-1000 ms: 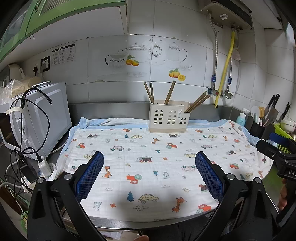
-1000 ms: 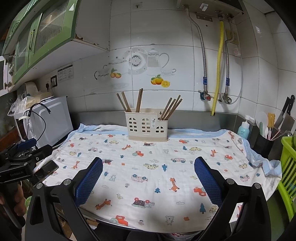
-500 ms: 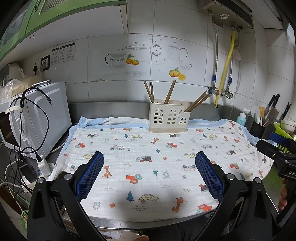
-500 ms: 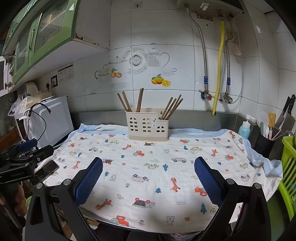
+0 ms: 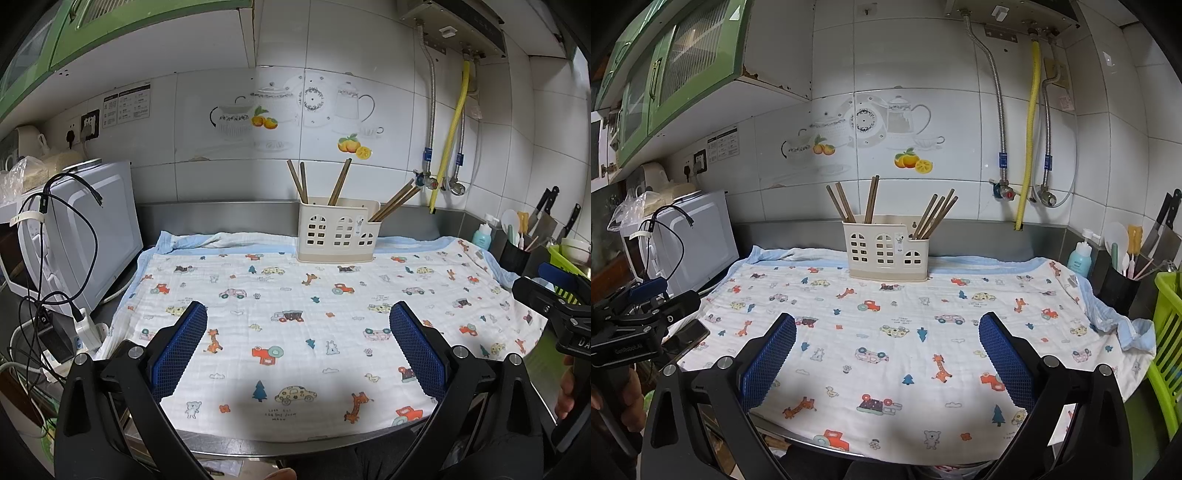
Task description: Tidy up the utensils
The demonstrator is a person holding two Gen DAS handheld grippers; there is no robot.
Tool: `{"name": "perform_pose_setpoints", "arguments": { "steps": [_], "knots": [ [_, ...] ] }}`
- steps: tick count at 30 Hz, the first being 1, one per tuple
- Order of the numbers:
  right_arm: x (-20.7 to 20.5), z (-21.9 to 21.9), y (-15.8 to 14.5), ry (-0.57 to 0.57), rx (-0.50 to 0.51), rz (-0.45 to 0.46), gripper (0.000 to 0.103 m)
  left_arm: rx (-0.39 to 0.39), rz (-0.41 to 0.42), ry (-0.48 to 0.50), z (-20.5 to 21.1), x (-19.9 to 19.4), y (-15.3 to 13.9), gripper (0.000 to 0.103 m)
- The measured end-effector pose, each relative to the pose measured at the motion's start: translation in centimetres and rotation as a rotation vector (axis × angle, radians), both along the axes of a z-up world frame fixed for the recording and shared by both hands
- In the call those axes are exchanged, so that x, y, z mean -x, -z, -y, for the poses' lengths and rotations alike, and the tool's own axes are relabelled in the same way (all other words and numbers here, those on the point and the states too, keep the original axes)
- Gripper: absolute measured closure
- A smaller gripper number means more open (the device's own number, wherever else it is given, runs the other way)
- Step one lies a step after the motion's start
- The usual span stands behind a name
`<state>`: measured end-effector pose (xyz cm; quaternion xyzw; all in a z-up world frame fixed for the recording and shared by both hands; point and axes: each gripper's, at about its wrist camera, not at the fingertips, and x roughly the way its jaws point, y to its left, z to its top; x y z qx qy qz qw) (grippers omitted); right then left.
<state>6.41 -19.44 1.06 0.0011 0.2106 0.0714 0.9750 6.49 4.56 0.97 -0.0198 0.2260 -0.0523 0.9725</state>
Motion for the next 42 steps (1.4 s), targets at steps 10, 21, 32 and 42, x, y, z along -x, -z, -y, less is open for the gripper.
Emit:
{"name": "perform_pose_setpoints", "arguments": {
  "steps": [10,21,32,42],
  "knots": [
    [0.02,-0.1,-0.03,-0.002,0.001,0.0,0.007,0.001,-0.001,0.0,0.05,0.0,0.03,0.005],
    [0.03,-0.17,-0.16,-0.001,0.002,0.003,0.007,0.0,-0.001,0.0,0.11,0.02,0.05,0.005],
    [0.13,-0.23,-0.23,0.0,0.005,0.006,0.007,-0.004,0.002,0.003,0.3,0.04,0.08,0.005],
    [0.12,-0.28,-0.26,0.002,0.005,0.006,0.007,-0.005,0.001,0.002,0.31,0.01,0.07,0.005]
  ]
}}
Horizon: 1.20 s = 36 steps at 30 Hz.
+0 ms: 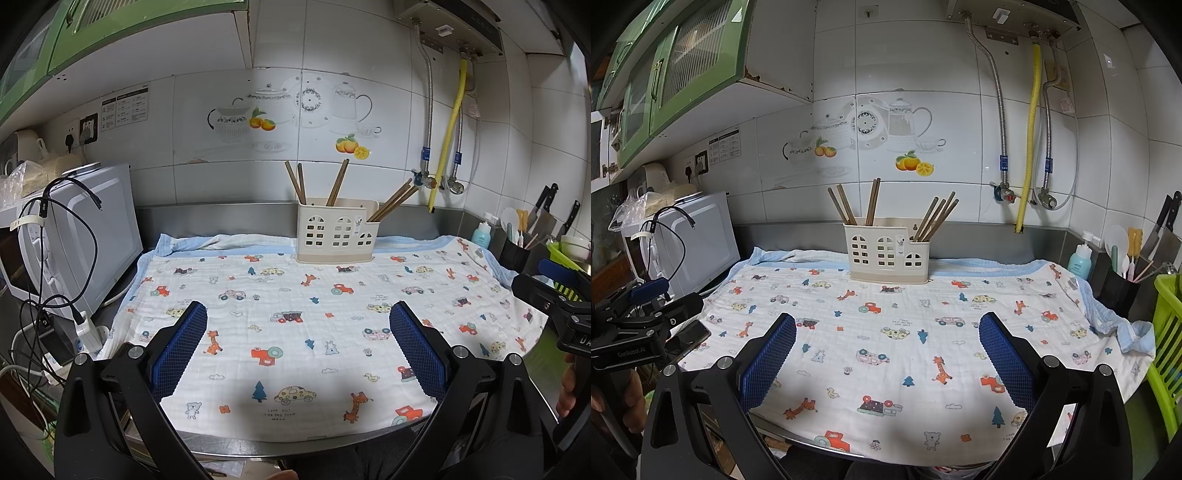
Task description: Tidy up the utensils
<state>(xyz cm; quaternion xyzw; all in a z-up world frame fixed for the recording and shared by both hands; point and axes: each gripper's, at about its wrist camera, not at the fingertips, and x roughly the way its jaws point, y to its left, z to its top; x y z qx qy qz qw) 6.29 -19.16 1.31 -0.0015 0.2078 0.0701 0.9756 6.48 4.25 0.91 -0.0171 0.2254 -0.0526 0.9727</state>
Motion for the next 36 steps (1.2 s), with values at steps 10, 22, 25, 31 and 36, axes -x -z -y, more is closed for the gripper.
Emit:
{"name": "perform_pose_setpoints", "arguments": {
  "steps": [10,22,25,31,36],
  "knots": [
    [-0.01,-0.04,-0.11,-0.003,-0.001,0.002,0.007,0.0,0.002,0.001,0.07,0.05,0.0,0.005],
    [0.01,0.0,-0.15,-0.007,0.0,0.001,0.007,-0.001,-0.001,-0.002,-0.15,0.01,-0.02,0.005],
    [-0.01,-0.01,-0.16,-0.009,-0.001,0.001,0.007,-0.001,-0.002,0.0,-0.17,-0.03,0.0,0.005],
    [-0.04,-0.08,-0.17,-0.008,0.001,-0.001,0.007,-0.002,-0.001,-0.001,-0.1,-0.02,-0.01,0.005],
    [-0.12,-0.08,-0.11,-0.01,-0.001,-0.002,0.007,-0.003,0.004,-0.004,-0.05,0.04,-0.04,0.005]
  ]
}}
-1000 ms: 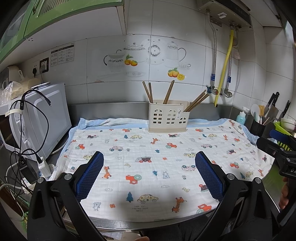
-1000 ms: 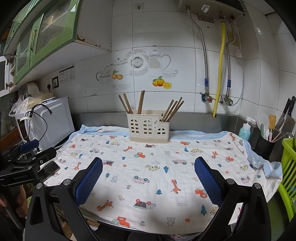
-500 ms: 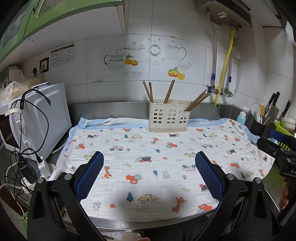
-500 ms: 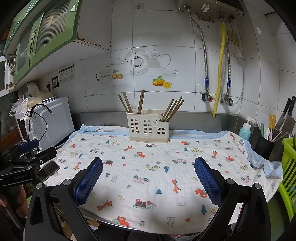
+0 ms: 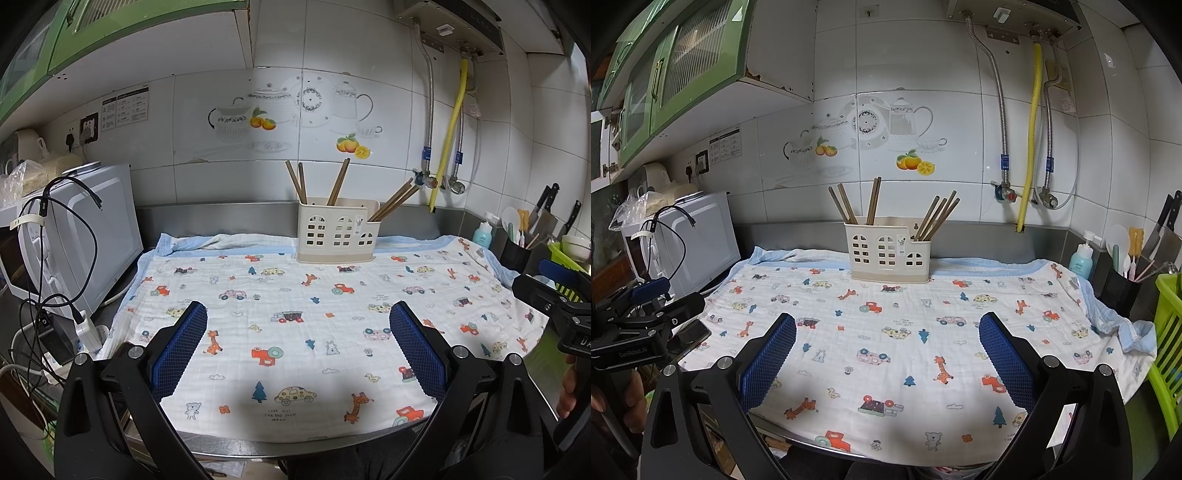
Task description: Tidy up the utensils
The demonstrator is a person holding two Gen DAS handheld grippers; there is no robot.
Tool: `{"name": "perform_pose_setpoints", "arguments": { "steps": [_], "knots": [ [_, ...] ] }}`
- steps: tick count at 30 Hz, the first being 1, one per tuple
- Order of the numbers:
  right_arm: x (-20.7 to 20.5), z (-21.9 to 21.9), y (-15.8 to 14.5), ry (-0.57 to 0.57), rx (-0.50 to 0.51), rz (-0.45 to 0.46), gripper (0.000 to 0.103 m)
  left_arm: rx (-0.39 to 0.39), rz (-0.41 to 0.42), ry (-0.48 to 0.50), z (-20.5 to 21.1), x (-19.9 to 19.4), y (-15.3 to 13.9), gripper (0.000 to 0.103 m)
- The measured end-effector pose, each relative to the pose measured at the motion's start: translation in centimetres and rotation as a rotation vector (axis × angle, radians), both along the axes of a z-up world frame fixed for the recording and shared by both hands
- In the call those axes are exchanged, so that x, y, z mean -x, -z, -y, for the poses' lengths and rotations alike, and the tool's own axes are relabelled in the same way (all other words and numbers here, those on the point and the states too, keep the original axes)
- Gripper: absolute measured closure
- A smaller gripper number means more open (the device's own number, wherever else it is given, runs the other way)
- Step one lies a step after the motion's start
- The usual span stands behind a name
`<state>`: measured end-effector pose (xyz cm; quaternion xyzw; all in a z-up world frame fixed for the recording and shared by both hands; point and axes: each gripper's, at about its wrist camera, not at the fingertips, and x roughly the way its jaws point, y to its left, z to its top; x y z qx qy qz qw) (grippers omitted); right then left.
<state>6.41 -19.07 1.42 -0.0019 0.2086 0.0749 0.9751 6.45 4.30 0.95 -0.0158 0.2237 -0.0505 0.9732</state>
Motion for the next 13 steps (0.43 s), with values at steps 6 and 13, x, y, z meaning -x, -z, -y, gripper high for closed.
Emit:
{"name": "perform_pose_setpoints", "arguments": {
  "steps": [6,13],
  "knots": [
    [-0.05,-0.02,0.06,-0.002,-0.001,-0.002,0.007,-0.006,-0.003,0.002,0.08,-0.13,0.09,0.005],
    [-0.1,0.02,0.41,-0.002,-0.004,-0.004,0.007,-0.002,-0.011,0.0,-0.07,-0.36,0.23,0.005]
  ]
}}
